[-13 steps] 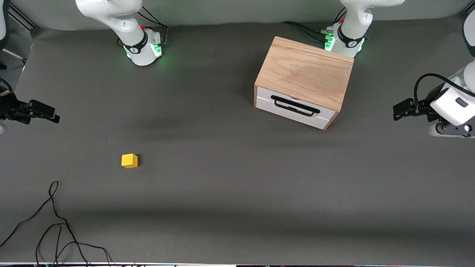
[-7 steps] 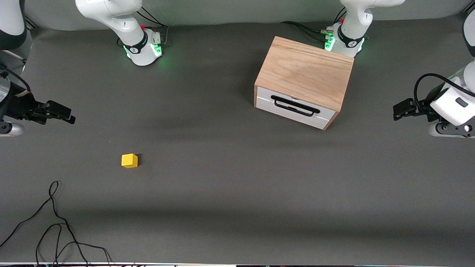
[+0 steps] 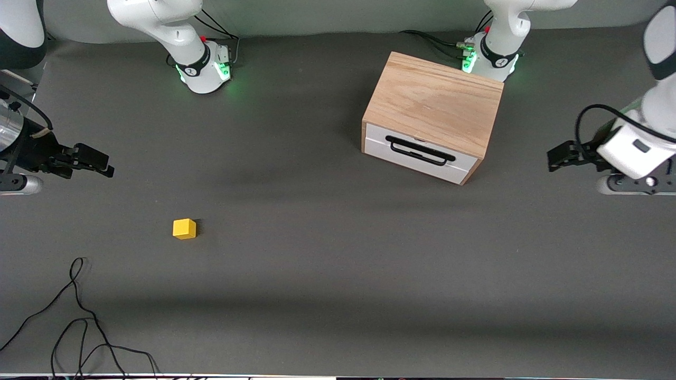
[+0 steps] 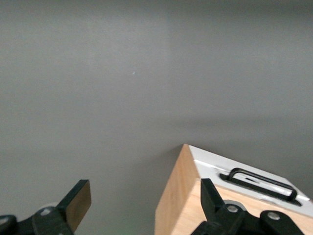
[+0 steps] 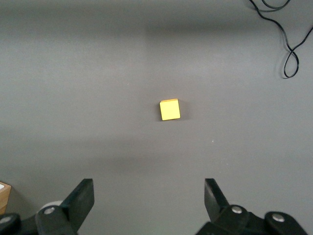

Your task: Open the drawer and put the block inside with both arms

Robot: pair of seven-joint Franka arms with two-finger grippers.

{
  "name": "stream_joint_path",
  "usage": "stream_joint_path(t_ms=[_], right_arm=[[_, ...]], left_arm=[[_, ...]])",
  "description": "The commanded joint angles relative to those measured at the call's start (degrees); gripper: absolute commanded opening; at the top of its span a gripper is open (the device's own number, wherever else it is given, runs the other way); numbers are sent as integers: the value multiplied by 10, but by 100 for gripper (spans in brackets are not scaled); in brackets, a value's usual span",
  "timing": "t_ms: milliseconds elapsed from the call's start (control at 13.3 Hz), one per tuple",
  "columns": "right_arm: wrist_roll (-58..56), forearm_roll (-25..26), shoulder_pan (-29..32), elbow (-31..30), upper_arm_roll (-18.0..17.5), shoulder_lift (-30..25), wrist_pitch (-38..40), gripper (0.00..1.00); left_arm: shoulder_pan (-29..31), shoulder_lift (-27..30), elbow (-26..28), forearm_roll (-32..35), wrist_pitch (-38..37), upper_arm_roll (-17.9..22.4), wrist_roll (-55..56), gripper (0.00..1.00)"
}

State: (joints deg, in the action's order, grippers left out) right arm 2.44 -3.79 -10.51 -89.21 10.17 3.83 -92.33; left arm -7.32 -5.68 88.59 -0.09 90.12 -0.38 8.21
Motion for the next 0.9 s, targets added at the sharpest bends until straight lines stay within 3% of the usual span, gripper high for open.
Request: stream_joint_path(t_ms=[0, 827], right_arm=[[45, 4, -17, 17, 1, 8, 7, 100], [60, 10, -23, 14, 2, 7, 0, 100]], left_arm=[[-28, 9, 4, -18, -5, 3, 78, 100], [-140, -4, 4, -52, 27, -8, 526, 100]])
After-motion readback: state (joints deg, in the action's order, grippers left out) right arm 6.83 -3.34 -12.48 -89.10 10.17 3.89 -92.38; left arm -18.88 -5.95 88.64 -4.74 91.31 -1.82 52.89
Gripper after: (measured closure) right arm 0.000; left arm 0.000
